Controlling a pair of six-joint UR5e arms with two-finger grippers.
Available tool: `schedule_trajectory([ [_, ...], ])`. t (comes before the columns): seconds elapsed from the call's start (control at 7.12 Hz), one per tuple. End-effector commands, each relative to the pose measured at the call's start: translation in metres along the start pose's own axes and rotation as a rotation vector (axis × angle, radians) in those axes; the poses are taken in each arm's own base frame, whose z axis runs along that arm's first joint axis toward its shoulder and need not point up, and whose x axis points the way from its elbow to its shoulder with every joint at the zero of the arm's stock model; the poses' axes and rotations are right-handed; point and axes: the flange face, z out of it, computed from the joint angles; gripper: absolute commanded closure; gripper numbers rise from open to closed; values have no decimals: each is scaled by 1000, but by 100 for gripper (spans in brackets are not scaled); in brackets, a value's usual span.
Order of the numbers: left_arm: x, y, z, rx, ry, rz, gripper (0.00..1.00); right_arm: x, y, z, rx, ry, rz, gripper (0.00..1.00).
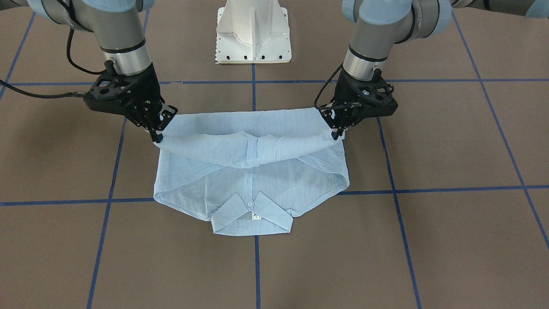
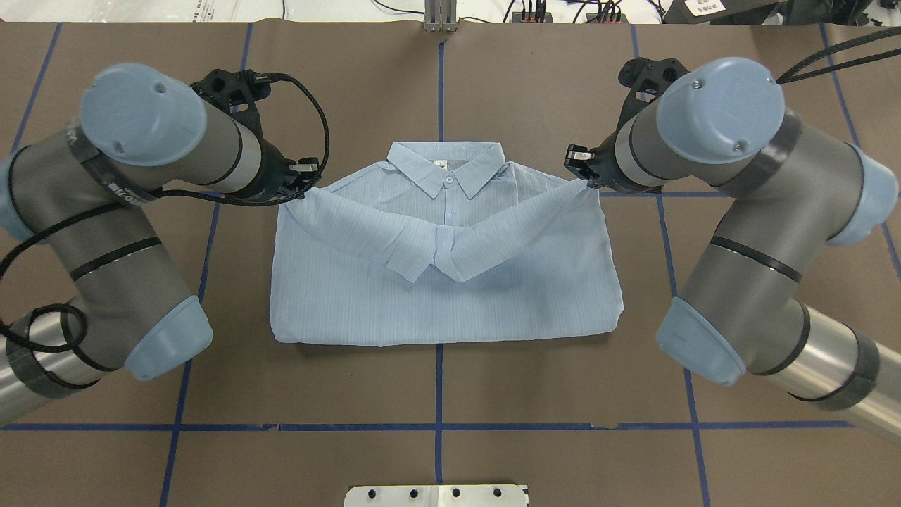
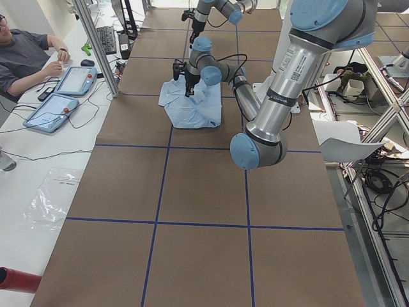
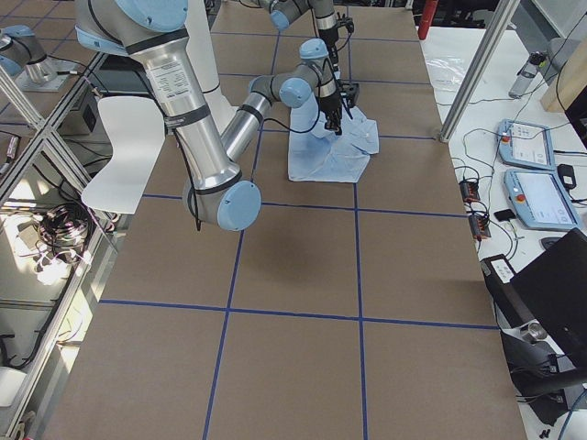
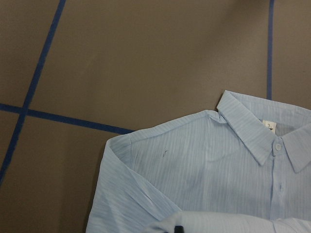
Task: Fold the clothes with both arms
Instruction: 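Lay the hem down near the collar and open both grippers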
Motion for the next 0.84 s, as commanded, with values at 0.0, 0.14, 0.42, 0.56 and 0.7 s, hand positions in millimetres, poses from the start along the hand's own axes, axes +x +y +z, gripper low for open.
schedule_trajectory([
  [0.0, -11, -12, 54, 19, -12, 33, 100, 8, -17, 37, 14, 34, -47, 100],
  [0.14, -18, -16, 69, 34, -35, 49, 100, 12, -22, 53, 13, 57, -43, 100],
  [0.42, -26, -21, 95, 40, -29, 86, 100, 22, -28, 90, 8, 75, -69, 100],
  [0.56, -28, -22, 96, 38, -33, 123, 100, 25, -28, 98, 4, 89, -70, 100],
  [0.7, -27, -21, 94, 38, -29, 127, 100, 25, -30, 97, 7, 87, -71, 100],
])
